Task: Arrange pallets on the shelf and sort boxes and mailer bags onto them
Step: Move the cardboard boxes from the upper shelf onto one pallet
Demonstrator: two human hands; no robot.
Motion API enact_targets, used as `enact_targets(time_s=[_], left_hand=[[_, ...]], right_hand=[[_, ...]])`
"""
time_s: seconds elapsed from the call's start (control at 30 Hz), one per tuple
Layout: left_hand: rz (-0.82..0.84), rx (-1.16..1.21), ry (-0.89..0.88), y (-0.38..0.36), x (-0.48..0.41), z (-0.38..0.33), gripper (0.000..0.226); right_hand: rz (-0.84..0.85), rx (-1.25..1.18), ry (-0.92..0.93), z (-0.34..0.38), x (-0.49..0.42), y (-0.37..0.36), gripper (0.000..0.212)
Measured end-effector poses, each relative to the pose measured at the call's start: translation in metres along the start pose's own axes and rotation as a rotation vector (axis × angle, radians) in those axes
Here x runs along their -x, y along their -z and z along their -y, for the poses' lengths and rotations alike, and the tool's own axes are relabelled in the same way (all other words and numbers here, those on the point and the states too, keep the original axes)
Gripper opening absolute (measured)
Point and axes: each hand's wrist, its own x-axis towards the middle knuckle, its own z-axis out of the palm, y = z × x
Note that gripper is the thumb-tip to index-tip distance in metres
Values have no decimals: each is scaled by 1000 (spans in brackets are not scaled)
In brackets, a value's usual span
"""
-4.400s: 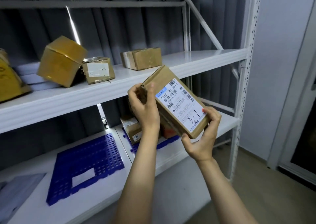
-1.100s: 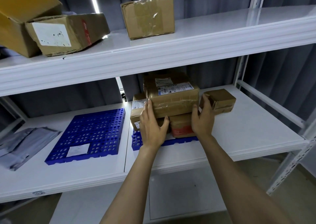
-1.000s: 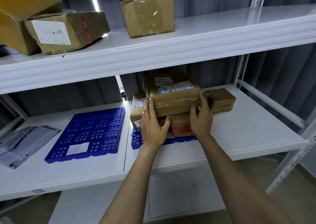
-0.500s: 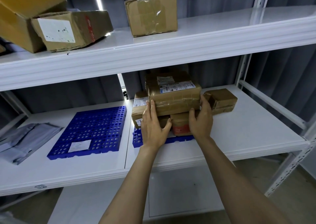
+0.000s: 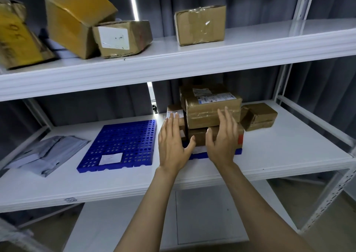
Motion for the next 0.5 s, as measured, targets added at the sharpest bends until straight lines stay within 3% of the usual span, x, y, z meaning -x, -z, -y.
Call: enact_targets(time_s=[0.5], left_hand=[[-297,16,-310,199,-10,41,65]], right_hand=[[-217,-173,371,212,0,15,51]])
